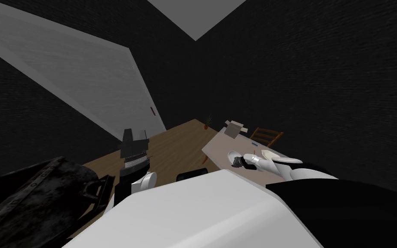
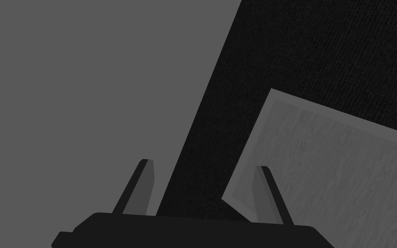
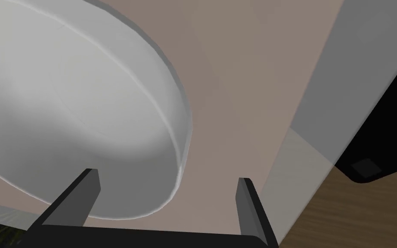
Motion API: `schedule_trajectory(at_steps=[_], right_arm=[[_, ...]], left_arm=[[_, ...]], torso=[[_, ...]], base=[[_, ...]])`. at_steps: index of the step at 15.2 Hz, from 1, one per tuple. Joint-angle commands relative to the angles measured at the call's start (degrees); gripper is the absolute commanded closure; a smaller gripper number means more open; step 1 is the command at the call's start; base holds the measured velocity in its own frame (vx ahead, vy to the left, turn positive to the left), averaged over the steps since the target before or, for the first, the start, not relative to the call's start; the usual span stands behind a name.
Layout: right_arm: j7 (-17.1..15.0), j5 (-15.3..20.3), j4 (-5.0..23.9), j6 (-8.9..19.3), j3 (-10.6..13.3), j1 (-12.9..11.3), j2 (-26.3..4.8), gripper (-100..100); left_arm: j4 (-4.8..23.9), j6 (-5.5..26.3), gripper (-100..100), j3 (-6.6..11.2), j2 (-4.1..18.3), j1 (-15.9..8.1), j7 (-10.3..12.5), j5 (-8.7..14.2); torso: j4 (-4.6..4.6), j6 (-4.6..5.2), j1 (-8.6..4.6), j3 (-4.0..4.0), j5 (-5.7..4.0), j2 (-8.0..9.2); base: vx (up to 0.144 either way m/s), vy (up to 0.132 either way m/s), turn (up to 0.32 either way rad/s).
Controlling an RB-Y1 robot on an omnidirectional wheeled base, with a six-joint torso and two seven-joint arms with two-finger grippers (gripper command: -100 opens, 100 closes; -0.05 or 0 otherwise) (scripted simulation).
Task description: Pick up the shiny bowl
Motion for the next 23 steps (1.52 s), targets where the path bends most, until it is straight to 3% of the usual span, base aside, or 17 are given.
schedule_trajectory(at_steps=[1, 2, 7, 8, 9, 12, 13, 14, 17, 18, 19, 22, 23], right_arm=[[-1.2, 0.64, -0.85, 0.9, 1.68, -0.15, -0.6, -100], [-1.37, 1.52, 0.14, 1.05, 3.23, 0.09, -0.38, -100], [-1.72, 3.32, 1.99, 1.3, 6.49, 0.82, 0.53, -100], [-1.42, 2.81, 1.59, 1.28, 5.51, 0.75, 0.39, -100], [0.08, 5.76, 2.58, 0.11, 2.77, 3.69, 2.18, -100], [0.08, 6.16, 2.58, 0.11, -0.88, 4.01, 2.18, -100], [0.08, 6.16, 2.58, 0.11, -0.98, 4.01, 2.18, -100], [1.62, 8.94, 3.49, -1.11, -3.0, 6.72, 3.93, -100], [1.62, 9.43, 3.49, -1.11, -7.6, 7.2, 3.93, -100], [3.16, 11.92, 4.4, -2.32, -9.2, 9.71, 5.69, -100], [3.16, 12.69, 4.4, -2.32, -10.58, 10.38, 5.69, -100], [3.16, 12.69, 4.4, -2.32, -14.23, 10.38, 5.69, -100], [4.7, 15.36, 5.32, -3.54, -16.13, 13.07, 7.44, -100]], left_arm=[[0.0, 0.0, 0, 0.0, 0.0, 0.0, 0.0, 0.0], [0.0, 0.0, 0, 0.0, 0.0, 0.0, 0.0, 0.0], [0.0, 0.0, 0, 0.0, 0.0, 0.0, 0.0, 0.0], [0.0, 0.0, 0, 0.0, 0.0, 0.0, 0.0, 0.0], [0.0, 0.0, 0, 0.0, 0.0, 0.0, 0.0, 0.0], [0.0, 0.0, 0, 0.0, 0.0, 0.01, 0.0, 0.0], [0.0, 0.0, 0, 0.0, 0.0, 0.01, 0.0, 0.0], [0.0, 0.0, 0, 0.0, 0.0, 0.01, 0.0, 0.0], [0.0, 0.0, 0, 0.0, 0.0, 0.01, 0.0, 0.0], [0.0, 0.0, 0, 0.0, 0.0, 0.01, 0.0, 0.0], [0.0, 0.0, 0, 0.0, 0.0, 0.0, 0.0, 0.0], [0.0, 0.0, 0, 0.0, 0.0, 0.01, 0.0, 0.0], [0.0, 0.0, 0, 0.0, 0.0, 0.01, 0.0, 0.0]], torso=[[0.0, 0.0, 0.0, 0.0, 0.0, 0.0], [0.0, 0.02, 0.02, 0.0, 0.0, 0.0], [0.0, 0.01, 0.13, -0.01, 0.03, -0.01], [0.0, 0.01, 0.14, -0.01, 0.03, -0.01], [0.0, 0.01, 0.14, 0.0, 0.03, -0.01], [-0.02, 0.01, 0.14, -0.05, 0.03, -0.09], [-0.01, 0.01, 0.13, -0.05, 0.03, -0.09], [-0.01, 0.01, 0.13, -0.04, 0.03, -0.07], [-0.01, 0.01, 0.13, -0.05, 0.03, -0.09], [-0.01, 0.01, 0.13, -0.05, 0.03, -0.08], [-0.02, 0.01, 0.14, -0.05, 0.02, -0.08], [-0.01, 0.0, 0.13, -0.05, 0.04, -0.09], [-0.01, 0.01, 0.13, -0.04, 0.03, -0.07]], base=[[0.001, -0.019, 0.046], [0.0, -0.014, 0.078], [0.001, -0.001, 0.08], [0.0, 0.003, 0.025], [0.015, 0.003, 0.137], [0.022, 0.002, 0.068], [0.008, 0.0, -0.022], [0.016, 0.002, 0.142], [0.02, 0.0, 0.062], [0.021, 0.003, 0.102], [0.027, 0.0, 0.136], [0.014, 0.0, 0.021], [0.02, 0.005, 0.112]])
